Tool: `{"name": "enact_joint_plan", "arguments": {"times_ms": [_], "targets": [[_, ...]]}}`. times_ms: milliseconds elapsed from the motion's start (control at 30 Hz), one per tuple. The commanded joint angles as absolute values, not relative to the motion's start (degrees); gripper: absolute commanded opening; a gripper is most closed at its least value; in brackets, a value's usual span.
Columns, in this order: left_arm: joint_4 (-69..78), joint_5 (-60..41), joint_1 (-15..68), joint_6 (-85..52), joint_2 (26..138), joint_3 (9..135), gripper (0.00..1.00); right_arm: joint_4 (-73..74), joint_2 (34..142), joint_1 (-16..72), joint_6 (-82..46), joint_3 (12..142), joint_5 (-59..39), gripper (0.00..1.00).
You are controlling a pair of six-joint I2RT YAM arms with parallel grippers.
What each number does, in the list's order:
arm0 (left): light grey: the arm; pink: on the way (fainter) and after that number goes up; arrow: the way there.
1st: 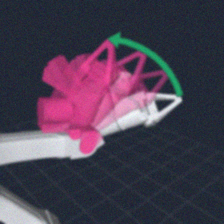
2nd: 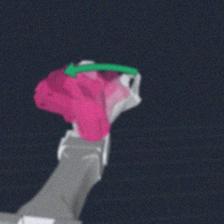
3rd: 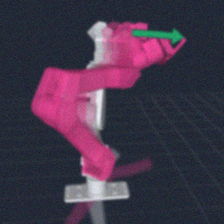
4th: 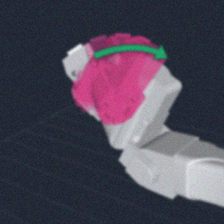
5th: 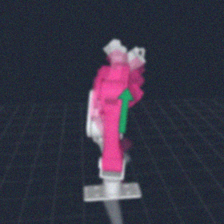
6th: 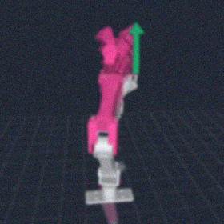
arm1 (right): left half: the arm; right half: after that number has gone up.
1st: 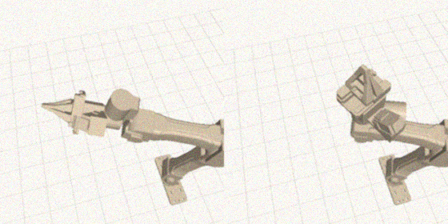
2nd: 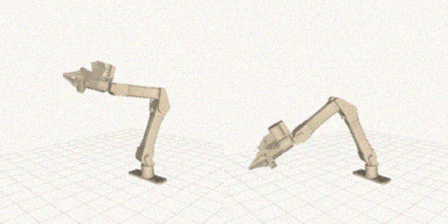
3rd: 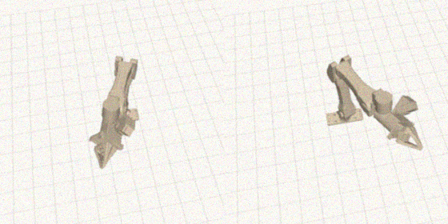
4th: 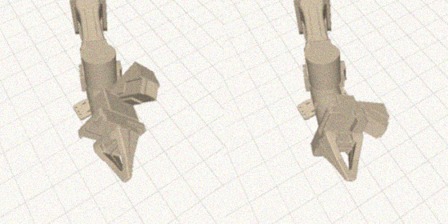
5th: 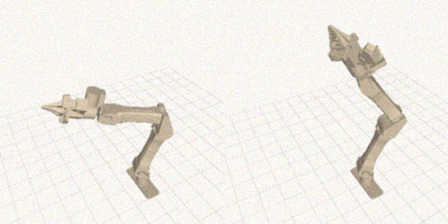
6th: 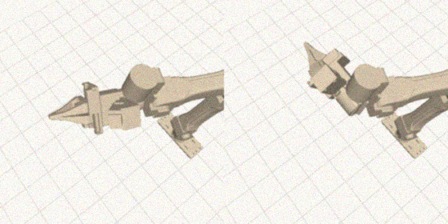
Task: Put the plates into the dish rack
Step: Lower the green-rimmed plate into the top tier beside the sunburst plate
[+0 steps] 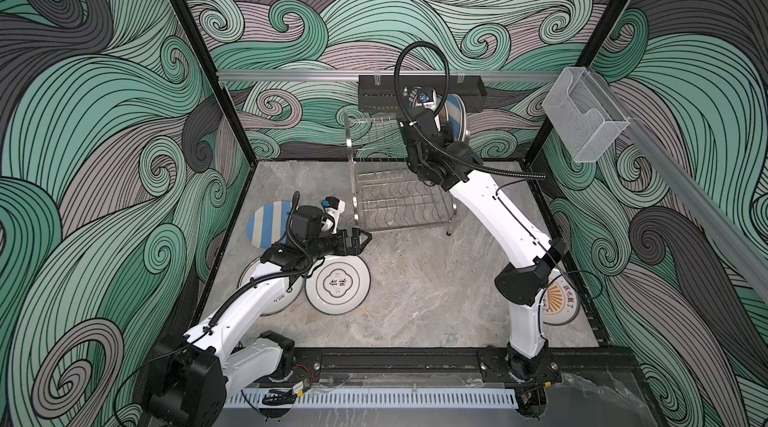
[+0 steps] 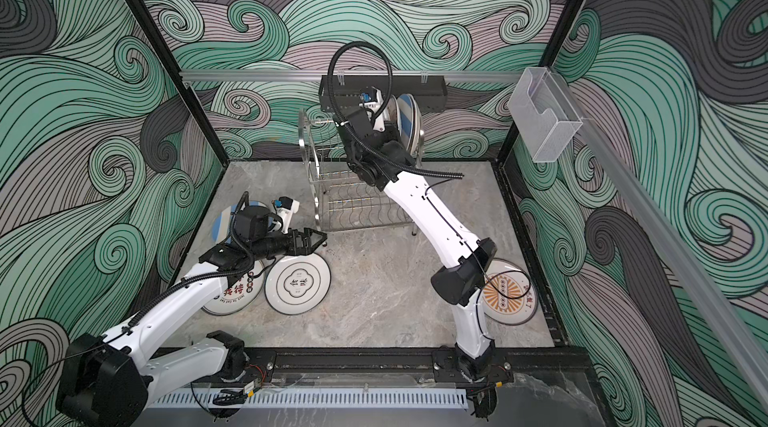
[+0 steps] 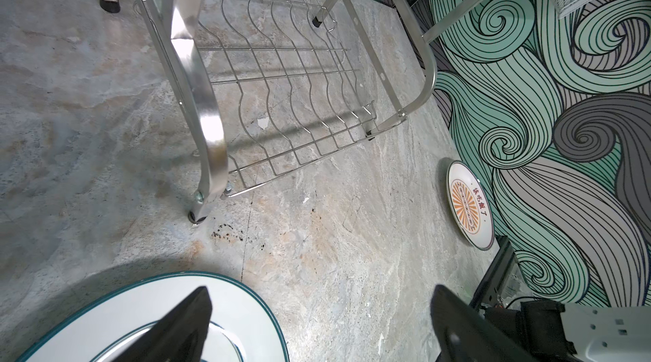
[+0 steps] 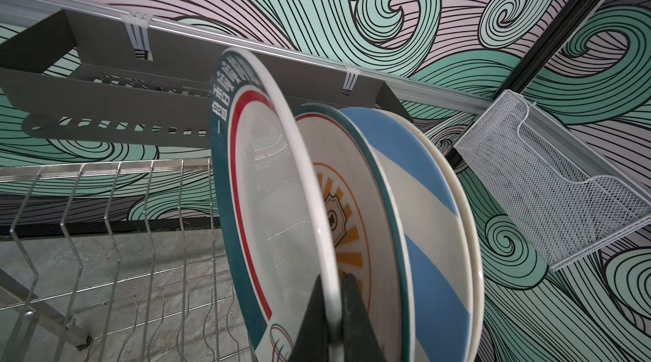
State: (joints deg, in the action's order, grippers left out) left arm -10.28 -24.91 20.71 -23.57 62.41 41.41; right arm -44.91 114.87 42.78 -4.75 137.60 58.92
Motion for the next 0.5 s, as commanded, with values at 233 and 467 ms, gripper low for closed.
{"name": "enact_joint_plan", "arguments": {"times_ms": [233, 467], "targets": [[-11.2, -24.4, 21.3, -22.8, 62.2, 42.5, 0.99, -47.4, 116.3, 43.2, -6.5, 141.5, 58.1, 0.13], [-11.0, -24.3, 21.3, -22.8, 62.1, 42.4, 0.99, -48.0, 116.1, 43.4, -6.5, 141.5, 56.9, 0.26]]}}
